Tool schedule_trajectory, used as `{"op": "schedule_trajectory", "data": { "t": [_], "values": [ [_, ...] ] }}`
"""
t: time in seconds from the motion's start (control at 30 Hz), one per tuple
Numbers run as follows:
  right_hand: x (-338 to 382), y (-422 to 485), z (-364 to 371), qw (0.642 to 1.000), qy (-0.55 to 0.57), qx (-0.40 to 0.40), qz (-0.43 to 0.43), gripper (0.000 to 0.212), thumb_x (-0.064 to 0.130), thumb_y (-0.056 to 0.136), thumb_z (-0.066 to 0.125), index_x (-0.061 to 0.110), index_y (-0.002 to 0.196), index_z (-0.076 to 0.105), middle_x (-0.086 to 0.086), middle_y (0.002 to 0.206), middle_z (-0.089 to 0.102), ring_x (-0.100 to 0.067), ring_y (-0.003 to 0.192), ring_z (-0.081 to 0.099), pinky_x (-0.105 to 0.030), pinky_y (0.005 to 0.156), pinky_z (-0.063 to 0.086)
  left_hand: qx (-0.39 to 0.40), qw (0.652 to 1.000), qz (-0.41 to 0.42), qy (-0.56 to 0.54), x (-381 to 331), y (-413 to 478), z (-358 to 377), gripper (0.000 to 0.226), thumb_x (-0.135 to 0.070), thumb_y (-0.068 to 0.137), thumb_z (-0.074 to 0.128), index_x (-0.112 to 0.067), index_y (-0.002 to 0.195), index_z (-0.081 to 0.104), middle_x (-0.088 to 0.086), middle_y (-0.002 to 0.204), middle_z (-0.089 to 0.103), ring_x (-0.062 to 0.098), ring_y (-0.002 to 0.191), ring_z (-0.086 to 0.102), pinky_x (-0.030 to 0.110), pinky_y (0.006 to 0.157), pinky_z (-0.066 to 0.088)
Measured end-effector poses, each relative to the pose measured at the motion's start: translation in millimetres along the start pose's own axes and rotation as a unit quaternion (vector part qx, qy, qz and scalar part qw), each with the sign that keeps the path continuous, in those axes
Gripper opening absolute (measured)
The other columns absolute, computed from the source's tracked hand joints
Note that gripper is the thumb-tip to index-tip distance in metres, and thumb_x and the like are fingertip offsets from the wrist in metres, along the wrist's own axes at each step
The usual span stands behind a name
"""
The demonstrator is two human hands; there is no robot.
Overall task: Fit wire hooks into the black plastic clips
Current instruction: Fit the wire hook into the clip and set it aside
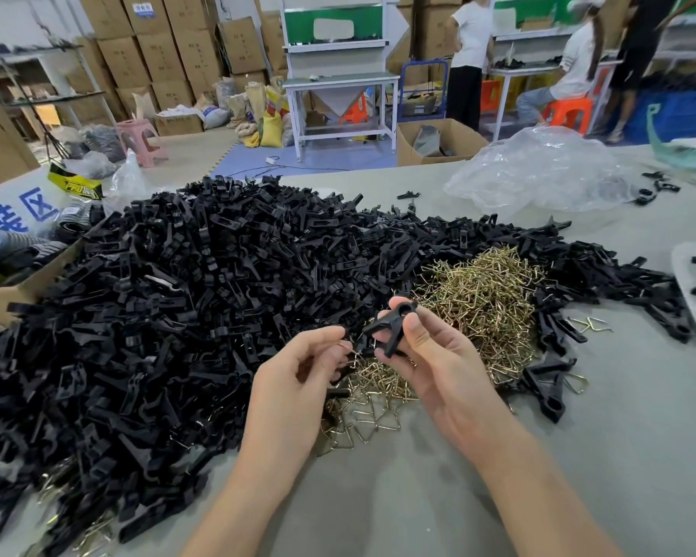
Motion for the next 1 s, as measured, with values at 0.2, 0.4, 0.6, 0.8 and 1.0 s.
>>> {"op": "schedule_trajectory", "data": {
  "t": [0.2,0.4,0.6,0.8,1.0],
  "values": [
    [-5,-1,6,0.996,0.078,0.047,0.008,0.025,0.013,0.089,0.058,0.011,0.108,0.074,-0.015,0.12,0.071,-0.024,0.106,0.071,-0.031,0.088,0.058,0.033,0.936,-0.173,-0.304,-9,-3,12,0.024,-0.017,0.08,0.068,-0.005,0.099,0.073,0.011,0.089,0.076,0.018,0.081,0.073,0.021,0.07,0.058],
    [-9,0,7,0.994,0.085,0.071,0.019,0.026,0.013,0.09,0.058,0.004,0.113,0.065,-0.017,0.115,0.072,-0.027,0.106,0.071,-0.03,0.088,0.058,0.062,0.906,-0.206,-0.364,-8,0,12,0.022,-0.021,0.08,0.068,-0.003,0.093,0.071,0.003,0.078,0.066,0.008,0.064,0.058,0.019,0.06,0.051],
    [-14,0,8,0.996,0.055,0.072,0.014,0.026,0.014,0.091,0.057,0.006,0.114,0.065,-0.016,0.116,0.072,-0.026,0.107,0.07,-0.03,0.09,0.057,0.052,0.902,-0.221,-0.368,-9,-2,14,0.017,-0.019,0.074,0.07,-0.006,0.082,0.076,0.003,0.073,0.067,0.006,0.055,0.058,0.016,0.052,0.052],
    [-16,0,9,0.997,-0.005,0.072,-0.009,0.022,0.016,0.09,0.059,0.012,0.109,0.069,-0.016,0.12,0.071,-0.028,0.111,0.069,-0.029,0.093,0.055,0.019,0.882,-0.236,-0.408,-10,-3,15,0.024,-0.015,0.073,0.071,-0.004,0.093,0.069,0.004,0.076,0.069,0.008,0.058,0.061,0.017,0.054,0.054],
    [-19,0,10,0.998,-0.004,0.063,-0.003,0.021,0.015,0.089,0.06,0.014,0.105,0.072,-0.016,0.115,0.071,-0.027,0.109,0.069,-0.029,0.092,0.055,0.013,0.876,-0.217,-0.43,-11,-4,16,0.027,-0.012,0.075,0.069,-0.01,0.102,0.061,0.006,0.077,0.069,0.01,0.059,0.061,0.02,0.059,0.055]
  ]
}}
Point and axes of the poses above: each hand's wrist, its own y-axis towards the middle knuckle, its own z-axis out of the palm, x = y × z, the point moved 1 cm from there along y, towards the middle knuckle
